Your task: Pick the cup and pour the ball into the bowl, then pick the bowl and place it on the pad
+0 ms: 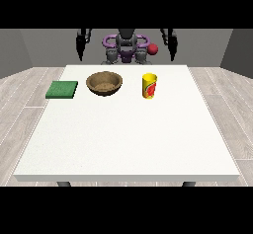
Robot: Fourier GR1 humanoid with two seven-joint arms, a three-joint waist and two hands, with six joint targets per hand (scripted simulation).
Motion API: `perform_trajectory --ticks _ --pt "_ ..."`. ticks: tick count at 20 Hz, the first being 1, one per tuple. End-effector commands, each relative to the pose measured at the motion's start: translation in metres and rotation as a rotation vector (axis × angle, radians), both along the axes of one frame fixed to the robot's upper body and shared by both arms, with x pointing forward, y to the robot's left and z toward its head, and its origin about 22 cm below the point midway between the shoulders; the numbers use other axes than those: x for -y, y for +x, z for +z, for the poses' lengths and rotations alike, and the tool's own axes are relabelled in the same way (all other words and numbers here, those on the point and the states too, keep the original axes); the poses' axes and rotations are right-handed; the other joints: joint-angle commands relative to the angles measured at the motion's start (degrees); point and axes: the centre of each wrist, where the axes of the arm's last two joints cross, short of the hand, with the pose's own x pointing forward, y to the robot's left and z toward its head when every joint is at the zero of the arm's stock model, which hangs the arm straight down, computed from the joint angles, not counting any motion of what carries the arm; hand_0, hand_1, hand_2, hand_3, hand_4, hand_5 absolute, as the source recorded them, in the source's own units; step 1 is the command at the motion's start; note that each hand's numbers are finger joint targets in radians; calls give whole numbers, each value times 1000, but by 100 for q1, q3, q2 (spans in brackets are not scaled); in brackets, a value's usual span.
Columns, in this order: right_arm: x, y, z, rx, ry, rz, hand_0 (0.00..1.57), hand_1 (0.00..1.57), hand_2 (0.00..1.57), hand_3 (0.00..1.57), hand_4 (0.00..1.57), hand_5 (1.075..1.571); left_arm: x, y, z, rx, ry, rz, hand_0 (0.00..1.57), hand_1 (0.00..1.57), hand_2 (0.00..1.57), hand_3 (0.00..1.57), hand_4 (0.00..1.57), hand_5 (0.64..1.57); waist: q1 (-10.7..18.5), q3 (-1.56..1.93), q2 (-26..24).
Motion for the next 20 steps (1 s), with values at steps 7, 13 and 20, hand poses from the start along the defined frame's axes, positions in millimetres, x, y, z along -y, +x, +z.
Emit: perform_trajectory --ticks 7,13,20 --pt "44 0 25 33 131 -62 0 0 0 0 579 1570 33 16 36 43 -173 96 0 0 0 0 580 1568 -376 81 -891" --pt "53 27 48 170 171 -39 0 0 0 0 454 1571 27 55 68 226 -171 112 0 0 0 0 469 1557 -406 68 156" --pt "48 25 23 211 137 -18 0 0 0 0 347 1571 26 75 56 250 -118 119 0 0 0 0 493 1532 -456 67 451"
